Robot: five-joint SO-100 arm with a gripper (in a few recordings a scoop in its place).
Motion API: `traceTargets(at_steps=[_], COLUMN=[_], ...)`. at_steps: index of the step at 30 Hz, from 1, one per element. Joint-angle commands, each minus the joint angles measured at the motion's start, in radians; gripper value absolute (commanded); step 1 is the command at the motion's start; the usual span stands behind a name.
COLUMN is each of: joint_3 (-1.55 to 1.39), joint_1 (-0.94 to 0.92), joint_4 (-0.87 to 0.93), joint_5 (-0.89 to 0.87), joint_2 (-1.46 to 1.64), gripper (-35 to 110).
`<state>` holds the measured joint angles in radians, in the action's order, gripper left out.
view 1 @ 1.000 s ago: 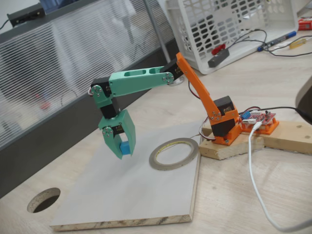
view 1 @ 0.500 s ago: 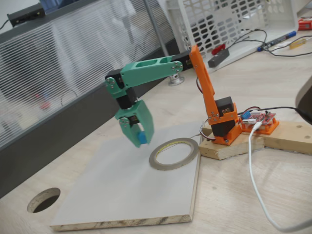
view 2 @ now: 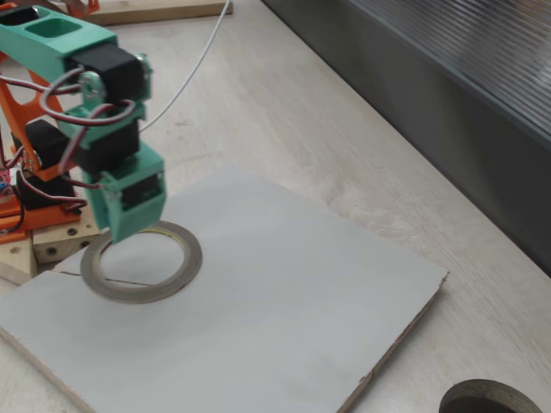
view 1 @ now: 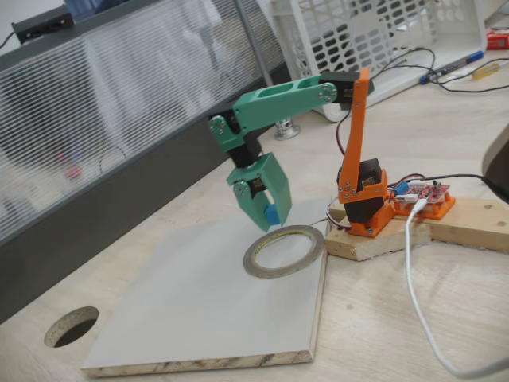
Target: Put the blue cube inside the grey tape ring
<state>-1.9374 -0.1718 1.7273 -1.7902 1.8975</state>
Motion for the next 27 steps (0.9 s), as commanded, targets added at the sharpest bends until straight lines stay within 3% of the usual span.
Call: traceTargets(at_steps=[1,27], joint_3=[-0.026,-0.028], joint_1=[-0.075,-0.086], joint_4=[0.011,0.012], joint_5=[-0.008,-0.015], joint_2=[0.112,0.112], gripper=[20,20])
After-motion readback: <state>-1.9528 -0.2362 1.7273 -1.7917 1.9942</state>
